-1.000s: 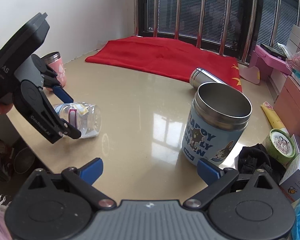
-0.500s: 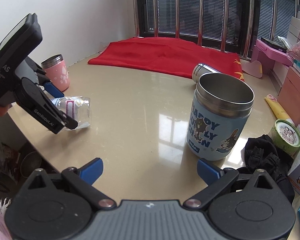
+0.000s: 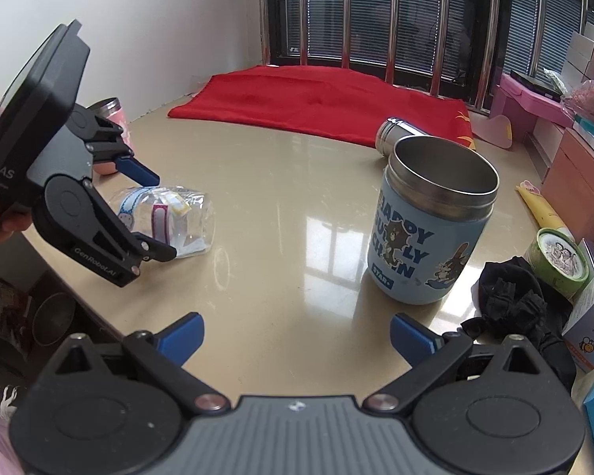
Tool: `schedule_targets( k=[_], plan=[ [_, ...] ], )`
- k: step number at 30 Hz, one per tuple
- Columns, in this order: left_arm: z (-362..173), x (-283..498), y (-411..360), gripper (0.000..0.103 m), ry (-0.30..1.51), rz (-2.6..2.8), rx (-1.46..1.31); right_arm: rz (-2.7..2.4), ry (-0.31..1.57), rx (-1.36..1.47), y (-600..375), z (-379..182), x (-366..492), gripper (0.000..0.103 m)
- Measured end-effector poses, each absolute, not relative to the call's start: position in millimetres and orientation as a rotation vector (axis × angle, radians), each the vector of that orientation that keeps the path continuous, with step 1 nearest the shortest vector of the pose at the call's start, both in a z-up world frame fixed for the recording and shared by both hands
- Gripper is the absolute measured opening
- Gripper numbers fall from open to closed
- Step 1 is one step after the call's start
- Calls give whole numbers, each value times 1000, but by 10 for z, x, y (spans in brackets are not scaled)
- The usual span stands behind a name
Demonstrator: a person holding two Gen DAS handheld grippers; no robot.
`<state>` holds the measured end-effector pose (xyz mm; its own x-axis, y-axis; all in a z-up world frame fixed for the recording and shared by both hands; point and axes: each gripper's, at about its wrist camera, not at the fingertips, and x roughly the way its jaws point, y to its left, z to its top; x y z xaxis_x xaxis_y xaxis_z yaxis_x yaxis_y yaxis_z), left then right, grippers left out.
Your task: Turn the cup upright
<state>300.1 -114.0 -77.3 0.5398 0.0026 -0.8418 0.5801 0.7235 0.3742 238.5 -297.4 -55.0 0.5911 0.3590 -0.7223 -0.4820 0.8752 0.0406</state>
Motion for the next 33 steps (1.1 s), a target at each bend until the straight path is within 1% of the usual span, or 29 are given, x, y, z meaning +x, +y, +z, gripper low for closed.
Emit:
schedule_targets(
  k=[5,6,8,15,21,25,26,27,28,29,32,33],
  plan=[
    [-820,2934,-1111,84,916,-396,716,482,813,-197,-2860,-529,2404,101],
    [-813,2917,-1093,92,911,-402,706,484,815,-207,-2833,-525,2404,101],
    [-773,2882,-1036,102,886,-427,683,489,818,-225,-2772,-507,2410,101],
    [-661,2753,-835,103,877,-448,626,509,820,-272,-2598,-454,2423,101],
    [-483,2626,-670,103,906,-364,527,522,827,-278,-2597,-472,2429,101],
    [-546,2569,-580,102,967,-246,509,543,820,-272,-2629,-483,2407,101],
    [-591,2570,-562,97,993,-244,486,550,819,-270,-2645,-489,2408,101],
    [-622,2578,-558,84,1008,-243,462,555,818,-268,-2657,-493,2407,101],
    [-653,2596,-553,77,1025,-240,433,558,819,-266,-2666,-501,2412,101],
    [-685,2632,-533,66,1045,-239,390,559,819,-263,-2675,-508,2414,101],
    [-734,2728,-505,60,1056,-217,324,554,820,-252,-2708,-524,2404,101],
    [-740,2767,-495,53,1055,-212,310,551,820,-248,-2721,-527,2397,101]
  ],
)
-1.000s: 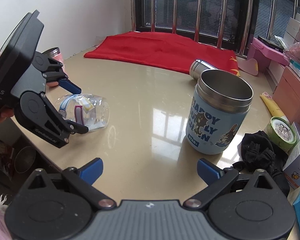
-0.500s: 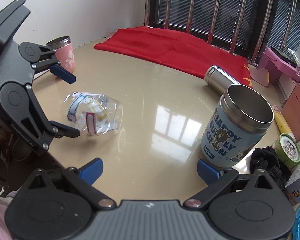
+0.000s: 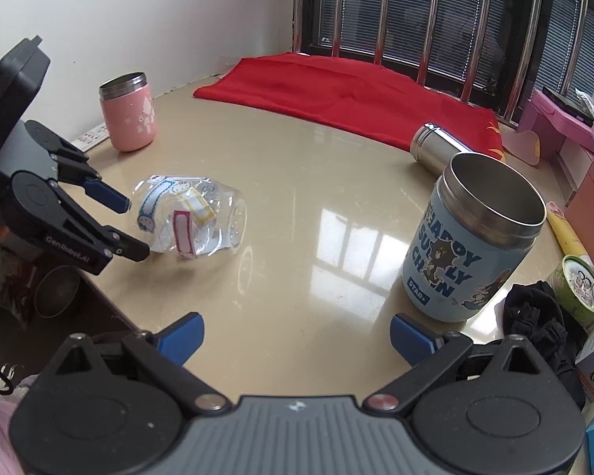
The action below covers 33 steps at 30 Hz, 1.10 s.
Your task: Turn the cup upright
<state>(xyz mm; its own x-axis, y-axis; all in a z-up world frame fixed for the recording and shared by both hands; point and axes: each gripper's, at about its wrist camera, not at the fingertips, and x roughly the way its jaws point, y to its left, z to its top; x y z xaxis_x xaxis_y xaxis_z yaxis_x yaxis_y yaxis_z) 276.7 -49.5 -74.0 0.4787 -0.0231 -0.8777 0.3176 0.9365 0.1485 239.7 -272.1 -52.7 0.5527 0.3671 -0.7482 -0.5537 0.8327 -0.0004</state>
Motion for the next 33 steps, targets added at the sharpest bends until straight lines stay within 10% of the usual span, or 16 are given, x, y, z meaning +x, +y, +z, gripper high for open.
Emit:
schedule_targets(
  k=[3,8,10,12,17,30,33],
  plan=[
    [-778,2880,-456,32,1054,-157,319,534,826,-240,-2770,-545,2386,101],
    [-761,3044,-356,31,1053,-112,287,517,837,-235,-2785,-563,2409,101],
    [-688,3019,-331,43,1065,-125,263,523,838,-236,-2778,-565,2407,101],
    [-569,2934,-302,88,1068,-118,266,531,837,-235,-2783,-570,2402,101],
    [-154,2835,-247,103,1056,-41,146,556,825,-207,-2862,-608,2417,101],
    [-667,3726,-726,101,1178,208,-84,547,819,-152,-3350,-667,2375,101],
    [-774,3812,-608,68,1200,191,-127,527,821,-139,-3438,-668,2380,101]
  ],
)
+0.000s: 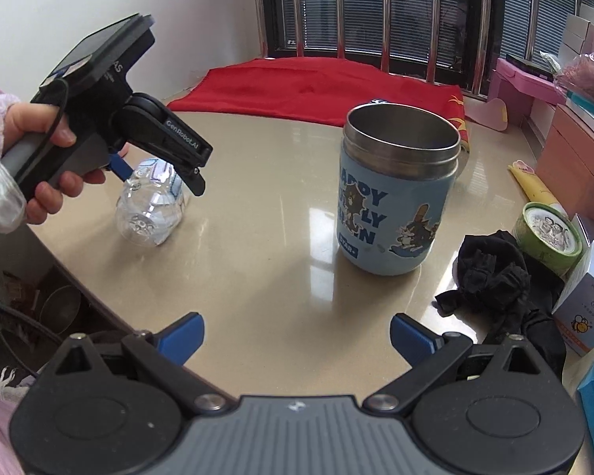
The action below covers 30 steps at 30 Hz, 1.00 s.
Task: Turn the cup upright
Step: 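Carry the cup beside the pink cup, set it upright, open left gripper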
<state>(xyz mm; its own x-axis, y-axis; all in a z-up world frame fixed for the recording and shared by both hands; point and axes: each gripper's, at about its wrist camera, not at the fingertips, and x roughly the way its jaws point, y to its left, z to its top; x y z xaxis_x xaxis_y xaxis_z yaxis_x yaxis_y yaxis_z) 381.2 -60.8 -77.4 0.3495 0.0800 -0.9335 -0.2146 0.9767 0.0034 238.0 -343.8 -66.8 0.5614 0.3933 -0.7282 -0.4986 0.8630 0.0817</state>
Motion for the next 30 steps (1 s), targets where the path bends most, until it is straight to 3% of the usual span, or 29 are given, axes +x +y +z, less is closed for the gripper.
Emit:
schedule_targets(
  k=[3,7,15,28,30],
  plan=[
    [-639,3587,-502,67,1102,126,-101,519,825,-141,-3414,-687,2363,101],
    [-412,2971,-248,68,796,101,-42,525,825,-141,-3229,-721,2327,101],
    [-735,2328,304,68,320,233,109,545,791,-128,-2557,-725,2113,101],
    [-1119,1892,718,70,181,213,139,517,775,-157,-1838,-708,1906,101],
    [-1152,1827,747,74,161,201,132,512,766,-142,-1806,-735,1880,101]
  ],
)
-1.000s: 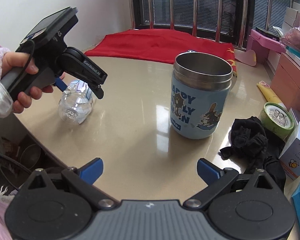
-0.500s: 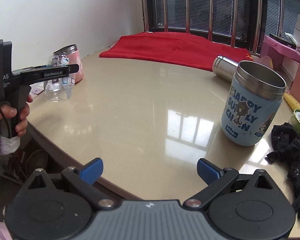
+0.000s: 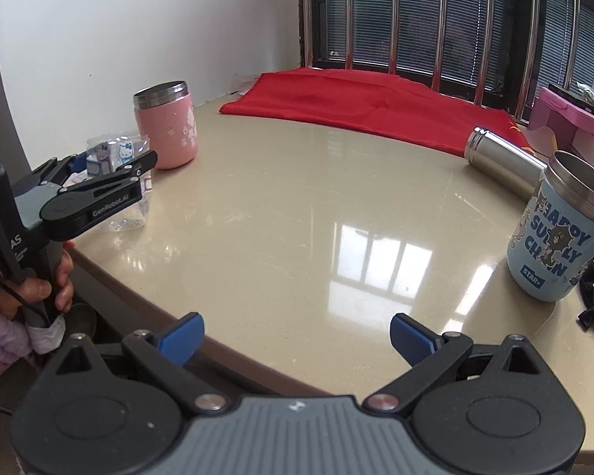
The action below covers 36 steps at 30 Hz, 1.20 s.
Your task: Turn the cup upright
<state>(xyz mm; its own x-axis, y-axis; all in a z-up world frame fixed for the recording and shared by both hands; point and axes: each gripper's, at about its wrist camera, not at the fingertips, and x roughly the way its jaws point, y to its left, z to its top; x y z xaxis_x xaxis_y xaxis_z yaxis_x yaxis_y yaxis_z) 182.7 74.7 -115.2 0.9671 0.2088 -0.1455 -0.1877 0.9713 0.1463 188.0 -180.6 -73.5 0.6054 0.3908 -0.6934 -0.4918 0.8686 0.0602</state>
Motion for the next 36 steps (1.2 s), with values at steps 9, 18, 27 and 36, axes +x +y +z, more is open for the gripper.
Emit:
schedule_targets(
  k=[9,18,27,36],
  plan=[
    [-1192,1702,835,88,185,155,125,515,688,-84,-1751,-806,1724,100],
    [-857,1410,730,103,162,130,133,502,576,-21,-1815,-731,1486,100],
    [-278,676,402,103,198,9,47,472,400,0,-1979,-430,882,101],
    [-137,8,122,103,247,-13,-5,383,278,21,-2170,-168,226,103]
  ],
)
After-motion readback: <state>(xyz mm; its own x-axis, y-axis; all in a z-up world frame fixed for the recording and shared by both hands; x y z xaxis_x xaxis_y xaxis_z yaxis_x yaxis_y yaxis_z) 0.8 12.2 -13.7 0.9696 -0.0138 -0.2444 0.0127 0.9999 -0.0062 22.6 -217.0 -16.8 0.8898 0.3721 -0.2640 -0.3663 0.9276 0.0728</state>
